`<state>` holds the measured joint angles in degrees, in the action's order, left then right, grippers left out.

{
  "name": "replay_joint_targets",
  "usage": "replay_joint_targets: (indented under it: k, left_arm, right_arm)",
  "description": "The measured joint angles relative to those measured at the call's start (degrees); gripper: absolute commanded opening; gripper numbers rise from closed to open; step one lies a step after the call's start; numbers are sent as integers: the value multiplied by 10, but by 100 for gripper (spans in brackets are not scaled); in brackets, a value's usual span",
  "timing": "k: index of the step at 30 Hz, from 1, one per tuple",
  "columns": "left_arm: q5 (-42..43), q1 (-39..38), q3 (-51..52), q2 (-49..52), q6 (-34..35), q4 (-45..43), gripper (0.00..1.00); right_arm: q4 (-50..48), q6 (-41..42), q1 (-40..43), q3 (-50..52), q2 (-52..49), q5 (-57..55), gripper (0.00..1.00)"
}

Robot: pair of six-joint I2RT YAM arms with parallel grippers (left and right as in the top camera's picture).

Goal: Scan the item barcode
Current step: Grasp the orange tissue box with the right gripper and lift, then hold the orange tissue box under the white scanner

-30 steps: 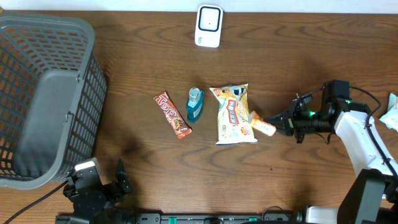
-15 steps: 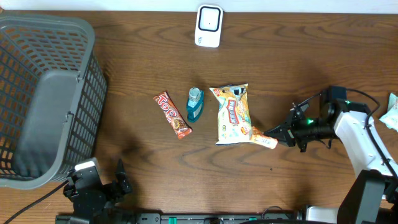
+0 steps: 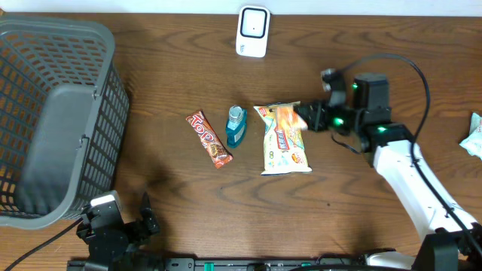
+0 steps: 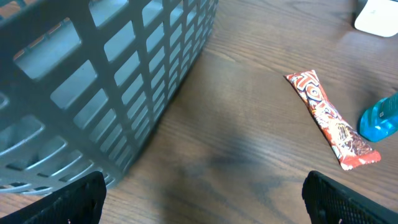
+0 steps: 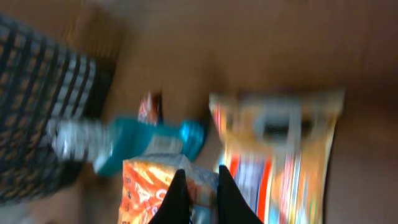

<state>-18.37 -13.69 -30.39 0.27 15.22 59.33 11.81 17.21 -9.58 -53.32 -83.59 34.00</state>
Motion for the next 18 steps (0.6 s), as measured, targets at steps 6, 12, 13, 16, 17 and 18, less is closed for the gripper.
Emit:
replay_joint_targets:
  k: [6,12,13,16,17,18]
  left_arm:
    - [0,0,0,0,0,0,98]
    - [0,0,0,0,0,0,98]
    - [0,0,0,0,0,1,99]
    - [0,0,0,0,0,1,98]
    - [0,0,0,0,0,1,98]
    - [0,0,0,0,0,0,98]
  right_arm:
    - [-210,-108,-72,-2,-60,-131,1]
    - [-429,-153,-87,0,-181,-181,1]
    - [-480,-156,-87,0,-207,-188,1]
    - [-611,-154,-91,0,-267,-195,1]
    - [-658,-151,-93,-1,-287,-196,1]
    - [-680,-149,-94,-2,-300,-196,1]
